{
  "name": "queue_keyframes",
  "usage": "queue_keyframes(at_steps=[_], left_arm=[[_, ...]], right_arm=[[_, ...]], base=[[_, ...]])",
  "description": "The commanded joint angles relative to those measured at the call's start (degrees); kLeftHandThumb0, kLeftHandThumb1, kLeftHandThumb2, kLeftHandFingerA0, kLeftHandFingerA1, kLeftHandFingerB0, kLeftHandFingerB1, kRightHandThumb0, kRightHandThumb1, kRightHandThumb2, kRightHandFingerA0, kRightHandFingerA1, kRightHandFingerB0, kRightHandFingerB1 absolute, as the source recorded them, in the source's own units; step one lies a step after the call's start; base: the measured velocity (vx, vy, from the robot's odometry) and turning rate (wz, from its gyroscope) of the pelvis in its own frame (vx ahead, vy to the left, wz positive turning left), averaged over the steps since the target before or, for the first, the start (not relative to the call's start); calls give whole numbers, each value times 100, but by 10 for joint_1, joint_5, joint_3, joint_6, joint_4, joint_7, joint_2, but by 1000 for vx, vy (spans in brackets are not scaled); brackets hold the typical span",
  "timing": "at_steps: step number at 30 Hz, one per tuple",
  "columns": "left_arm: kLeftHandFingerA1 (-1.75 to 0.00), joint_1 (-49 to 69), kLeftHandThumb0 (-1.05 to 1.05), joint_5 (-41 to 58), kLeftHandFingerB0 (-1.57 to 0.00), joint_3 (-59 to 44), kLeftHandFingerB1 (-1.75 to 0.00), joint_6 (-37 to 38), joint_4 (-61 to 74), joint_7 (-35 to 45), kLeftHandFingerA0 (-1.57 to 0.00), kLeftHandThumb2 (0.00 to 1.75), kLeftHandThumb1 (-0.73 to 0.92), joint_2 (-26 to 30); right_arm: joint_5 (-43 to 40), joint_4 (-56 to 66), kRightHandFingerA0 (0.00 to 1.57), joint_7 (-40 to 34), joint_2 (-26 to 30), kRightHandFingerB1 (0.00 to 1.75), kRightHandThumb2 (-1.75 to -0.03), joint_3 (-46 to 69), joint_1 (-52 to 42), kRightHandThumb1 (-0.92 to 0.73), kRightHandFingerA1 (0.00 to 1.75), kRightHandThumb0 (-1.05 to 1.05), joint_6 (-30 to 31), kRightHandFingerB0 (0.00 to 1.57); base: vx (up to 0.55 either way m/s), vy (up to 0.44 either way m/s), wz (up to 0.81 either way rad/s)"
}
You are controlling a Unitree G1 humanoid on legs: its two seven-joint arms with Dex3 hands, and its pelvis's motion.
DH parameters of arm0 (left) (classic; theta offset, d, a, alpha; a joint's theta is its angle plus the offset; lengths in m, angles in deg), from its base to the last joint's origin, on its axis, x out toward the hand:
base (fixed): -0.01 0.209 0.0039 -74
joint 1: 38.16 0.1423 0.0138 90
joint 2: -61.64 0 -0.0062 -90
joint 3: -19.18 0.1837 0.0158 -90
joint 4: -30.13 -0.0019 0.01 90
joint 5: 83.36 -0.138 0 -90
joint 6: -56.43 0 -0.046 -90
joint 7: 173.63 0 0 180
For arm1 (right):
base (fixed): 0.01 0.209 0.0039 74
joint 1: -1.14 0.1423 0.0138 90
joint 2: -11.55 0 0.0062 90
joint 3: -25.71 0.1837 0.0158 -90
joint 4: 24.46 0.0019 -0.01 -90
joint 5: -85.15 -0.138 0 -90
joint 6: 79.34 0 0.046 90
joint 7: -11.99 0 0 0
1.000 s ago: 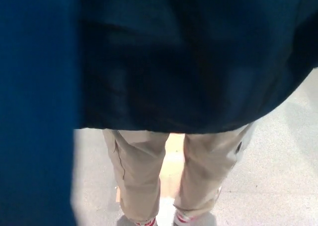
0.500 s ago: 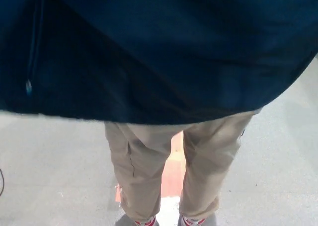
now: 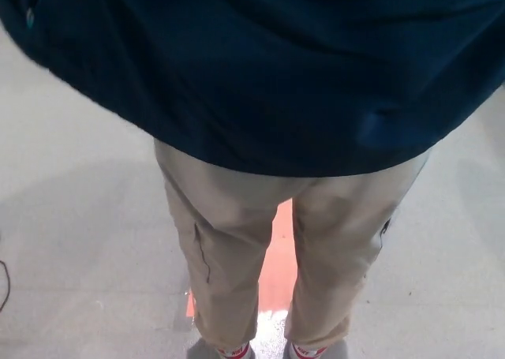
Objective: A person hands a coat to the robot and the robot grabs it with both hands and holds it while the person wears the coat.
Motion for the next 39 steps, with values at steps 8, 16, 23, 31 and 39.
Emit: queue_keyframes(at_steps=[8, 16, 23, 31, 39], left_arm=[[0, 2, -82, 45, 0, -72, 0, -34, -4, 52, 0, 79, 78, 6], [-12, 9, -99, 83, 0, -128, -1, -20, 3, 27, 0, 102, 72, 19], [-7, 62, -100, 94, 0, -163, 0, 31, 27, -48, 0, 111, 82, 83], [-5, 291, -99, 214, 0, -291, 0, 173, 188, -53, 0, 114, 86, 157], [-1, 698, -97, 309, 0, -488, 0, 187, 543, -46, 0, 111, 84, 137]], right_arm=[[-20, -1, 0, 60, 20, 0, -105, 36, 14, -76, 8, -102, 62, 0], [-48, 6, 0, 24, 41, 0, -104, 88, 9, -75, 12, -98, 35, 0], [-108, 33, 0, 13, 72, 0, -109, 171, -25, -80, 4, -101, -44, 0], [-229, 267, 0, 28, 123, 0, -106, 298, -279, -79, 5, -97, -230, 0], [-269, 710, 0, 36, 64, 0, -107, 459, -668, -81, 5, -94, -181, 0]], base=[[0, 0, 0], [0, 0, 0], [0, 0, 0], [0, 0, 0], [0, 0, 0]])
